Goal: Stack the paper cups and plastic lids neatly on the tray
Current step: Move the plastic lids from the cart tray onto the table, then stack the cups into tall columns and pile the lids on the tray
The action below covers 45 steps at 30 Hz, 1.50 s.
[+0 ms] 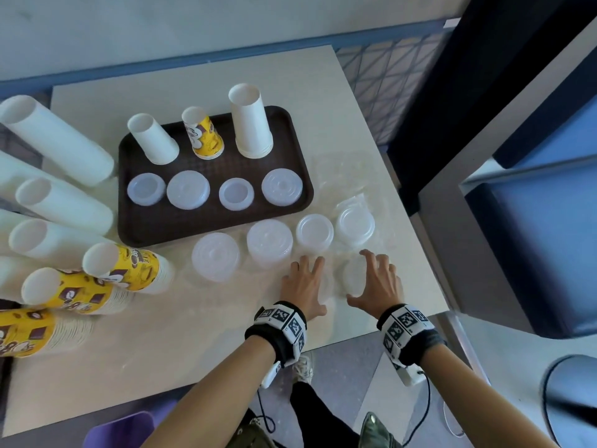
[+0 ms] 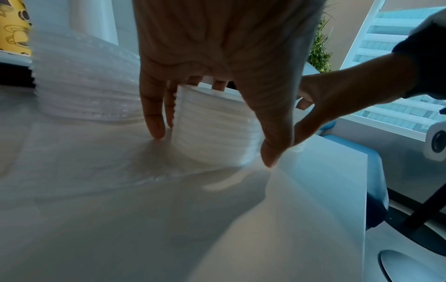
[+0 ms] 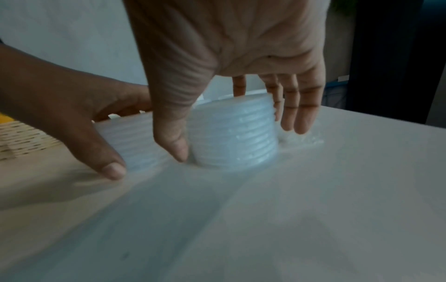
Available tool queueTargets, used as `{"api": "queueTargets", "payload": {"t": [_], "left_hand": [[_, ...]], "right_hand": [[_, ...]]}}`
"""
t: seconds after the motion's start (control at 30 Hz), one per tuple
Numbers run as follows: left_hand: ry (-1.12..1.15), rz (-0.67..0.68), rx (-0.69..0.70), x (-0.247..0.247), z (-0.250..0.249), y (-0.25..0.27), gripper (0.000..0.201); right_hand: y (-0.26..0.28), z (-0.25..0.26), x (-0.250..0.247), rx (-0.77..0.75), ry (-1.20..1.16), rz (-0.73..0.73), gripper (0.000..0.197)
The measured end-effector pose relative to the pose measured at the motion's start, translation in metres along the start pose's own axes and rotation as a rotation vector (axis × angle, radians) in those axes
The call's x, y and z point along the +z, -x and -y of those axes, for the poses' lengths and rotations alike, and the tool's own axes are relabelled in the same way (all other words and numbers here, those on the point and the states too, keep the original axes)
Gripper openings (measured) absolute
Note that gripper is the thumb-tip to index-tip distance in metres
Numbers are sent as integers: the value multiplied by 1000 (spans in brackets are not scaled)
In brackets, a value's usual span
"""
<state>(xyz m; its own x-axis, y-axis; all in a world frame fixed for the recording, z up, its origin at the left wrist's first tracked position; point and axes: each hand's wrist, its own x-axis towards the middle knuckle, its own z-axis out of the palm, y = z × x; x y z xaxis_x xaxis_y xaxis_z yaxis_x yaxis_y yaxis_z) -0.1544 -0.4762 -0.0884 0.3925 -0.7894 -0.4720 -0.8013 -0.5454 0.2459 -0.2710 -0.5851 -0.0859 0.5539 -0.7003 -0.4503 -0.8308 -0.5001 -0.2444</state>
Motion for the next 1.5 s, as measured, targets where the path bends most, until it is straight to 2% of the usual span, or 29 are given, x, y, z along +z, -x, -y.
{"api": "queueTargets", "payload": {"t": [0.1,0.23,0.3,0.4,0.53,0.6,0.73,0.87,1.0,1.1,1.2,1.3,1.4,1.5], "left_hand": [[27,-7,-3,-1,1,5,99],[57,-106,9,-11,4,23,97],[113,-226,18,-18,11,37,87],[187,-397,6,-32,34,61,64],[304,-615,-94,-49,81,98,42],[381,-726,-185,-54,107,119,37],[566,-937,-380,-56,159,157,39],[606,-1118,-433,-59,196,184,47],[511,-1128,-499,-66,228,187,55],[493,-1008,-523,-69,248,179,60],[556,-889,-560,-68,260,169,72],[667,-870,-578,-66,267,162,79],[709,-917,-561,-67,271,160,70],[612,-891,-528,-65,274,165,54]], "right_hand": [[9,-1,-8,-14,9,-57,98],[24,2,-25,-88,-37,-283,88],[28,10,-32,-170,-96,-371,75],[27,39,-39,-351,-209,-406,51],[26,105,-41,-613,-345,-291,34],[28,141,-36,-703,-391,-203,33],[32,209,-12,-779,-457,-13,49],[34,264,17,-774,-490,90,71],[30,302,40,-769,-471,93,85],[24,322,53,-718,-476,110,90],[21,333,66,-703,-478,76,88],[18,339,74,-667,-513,81,85],[14,340,76,-633,-513,109,83],[10,340,77,-598,-470,130,75]]}}
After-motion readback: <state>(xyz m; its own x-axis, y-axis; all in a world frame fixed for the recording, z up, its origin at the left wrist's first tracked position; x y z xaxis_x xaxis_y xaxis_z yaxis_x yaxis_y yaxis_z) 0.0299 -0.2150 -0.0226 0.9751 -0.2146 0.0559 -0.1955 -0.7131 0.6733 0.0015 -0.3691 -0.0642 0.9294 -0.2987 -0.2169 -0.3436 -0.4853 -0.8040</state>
